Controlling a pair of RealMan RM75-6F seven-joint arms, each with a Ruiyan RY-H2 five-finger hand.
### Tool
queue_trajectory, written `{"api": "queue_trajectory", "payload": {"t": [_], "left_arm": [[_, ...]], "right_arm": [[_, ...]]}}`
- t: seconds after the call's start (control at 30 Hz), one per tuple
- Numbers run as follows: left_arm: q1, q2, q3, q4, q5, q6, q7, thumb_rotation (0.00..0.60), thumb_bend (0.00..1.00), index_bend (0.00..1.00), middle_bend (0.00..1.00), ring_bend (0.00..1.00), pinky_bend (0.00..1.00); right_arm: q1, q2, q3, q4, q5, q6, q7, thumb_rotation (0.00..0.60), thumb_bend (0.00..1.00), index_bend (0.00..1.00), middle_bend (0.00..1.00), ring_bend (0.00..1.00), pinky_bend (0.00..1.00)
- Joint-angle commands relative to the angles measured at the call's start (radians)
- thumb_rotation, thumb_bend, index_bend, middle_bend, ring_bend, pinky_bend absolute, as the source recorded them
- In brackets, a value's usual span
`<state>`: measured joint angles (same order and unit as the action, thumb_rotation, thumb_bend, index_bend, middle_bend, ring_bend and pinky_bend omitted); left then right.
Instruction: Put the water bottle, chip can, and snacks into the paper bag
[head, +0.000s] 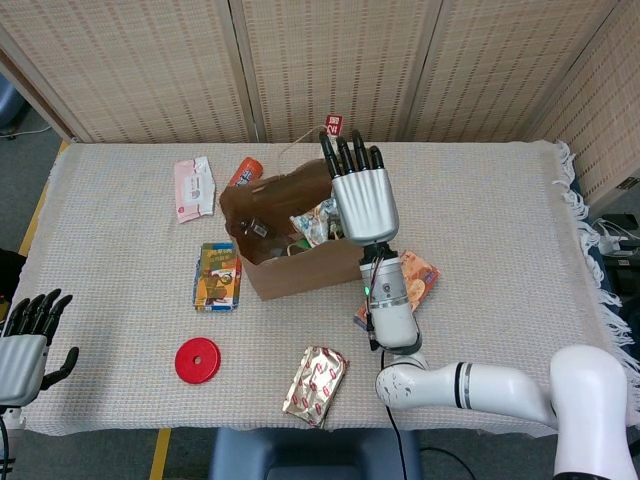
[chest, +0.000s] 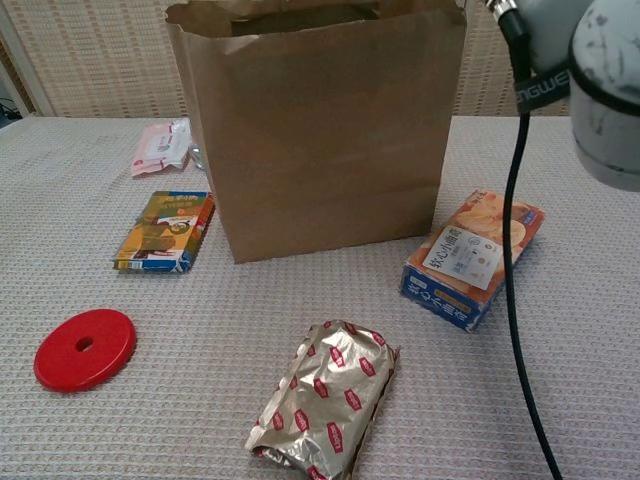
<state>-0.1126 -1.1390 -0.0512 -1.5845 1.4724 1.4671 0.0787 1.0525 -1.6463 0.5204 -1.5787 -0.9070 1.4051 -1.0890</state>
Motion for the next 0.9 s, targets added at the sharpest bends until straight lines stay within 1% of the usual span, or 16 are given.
{"api": "queue_trajectory", "payload": {"t": [0.03,0.17,0.27,0.3,0.37,0.43,0.57,0.67,0.7,0.73,0.8,0.87,0.9], "left_arm": [[0.000,0.000,0.000,0.000,0.000,0.000,0.000,0.600,0.40,0.07,0.00,0.00,0.00],[0.001,0.001,0.000,-0.001,-0.001,0.001,0.000,0.600,0.40,0.07,0.00,0.00,0.00],[0.002,0.000,0.000,-0.001,-0.001,0.002,0.000,0.600,0.40,0.07,0.00,0.00,0.00],[0.002,0.000,0.000,-0.002,-0.001,0.002,0.000,0.600,0.40,0.07,0.00,0.00,0.00],[0.003,0.000,0.000,-0.001,-0.001,0.004,0.002,0.600,0.40,0.07,0.00,0.00,0.00],[0.003,-0.002,0.000,-0.002,-0.002,0.005,0.006,0.600,0.40,0.07,0.00,0.00,0.00],[0.004,-0.004,-0.001,-0.004,-0.003,0.008,0.016,0.600,0.40,0.07,0.00,0.00,0.00],[0.005,-0.005,-0.001,-0.006,-0.004,0.009,0.020,0.600,0.40,0.07,0.00,0.00,0.00],[0.005,-0.006,-0.002,-0.006,-0.004,0.010,0.022,0.600,0.40,0.07,0.00,0.00,0.00],[0.006,-0.008,-0.002,-0.007,-0.004,0.012,0.028,0.600,0.40,0.07,0.00,0.00,0.00],[0.007,-0.010,-0.003,-0.009,-0.006,0.015,0.037,0.600,0.40,0.07,0.00,0.00,0.00],[0.008,-0.012,-0.004,-0.009,-0.007,0.016,0.043,0.600,0.40,0.07,0.00,0.00,0.00],[0.008,-0.013,-0.004,-0.009,-0.008,0.017,0.044,0.600,0.40,0.07,0.00,0.00,0.00]], "right_arm": [[-0.007,0.025,0.003,-0.038,-0.007,0.016,0.012,0.600,0.11,0.00,0.16,0.07,0.26],[-0.043,0.069,-0.012,-0.118,-0.023,0.030,0.054,0.600,0.11,0.00,0.16,0.08,0.26],[-0.105,0.145,-0.053,-0.208,-0.078,0.031,0.125,0.600,0.11,0.00,0.16,0.08,0.26],[-0.118,0.161,-0.063,-0.221,-0.091,0.031,0.139,0.600,0.11,0.00,0.16,0.08,0.26],[-0.166,0.221,-0.096,-0.269,-0.128,0.028,0.190,0.600,0.11,0.00,0.16,0.08,0.26],[-0.217,0.280,-0.124,-0.319,-0.160,0.025,0.261,0.600,0.11,0.00,0.16,0.08,0.26],[-0.326,0.413,-0.204,-0.416,-0.253,-0.019,0.467,0.600,0.11,0.00,0.16,0.08,0.25],[-0.362,0.466,-0.240,-0.436,-0.301,-0.044,0.546,0.600,0.11,0.00,0.16,0.08,0.25],[-0.385,0.498,-0.269,-0.442,-0.340,-0.057,0.595,0.600,0.11,0.00,0.16,0.08,0.25],[-0.430,0.552,-0.343,-0.447,-0.420,-0.084,0.664,0.600,0.11,0.00,0.16,0.08,0.25],[-0.476,0.626,-0.427,-0.415,-0.570,-0.101,0.788,0.600,0.10,0.00,0.16,0.08,0.25],[-0.493,0.672,-0.489,-0.374,-0.679,-0.130,0.884,0.600,0.09,0.00,0.16,0.08,0.25],[-0.496,0.687,-0.510,-0.358,-0.713,-0.143,0.912,0.600,0.07,0.00,0.16,0.08,0.25]]}}
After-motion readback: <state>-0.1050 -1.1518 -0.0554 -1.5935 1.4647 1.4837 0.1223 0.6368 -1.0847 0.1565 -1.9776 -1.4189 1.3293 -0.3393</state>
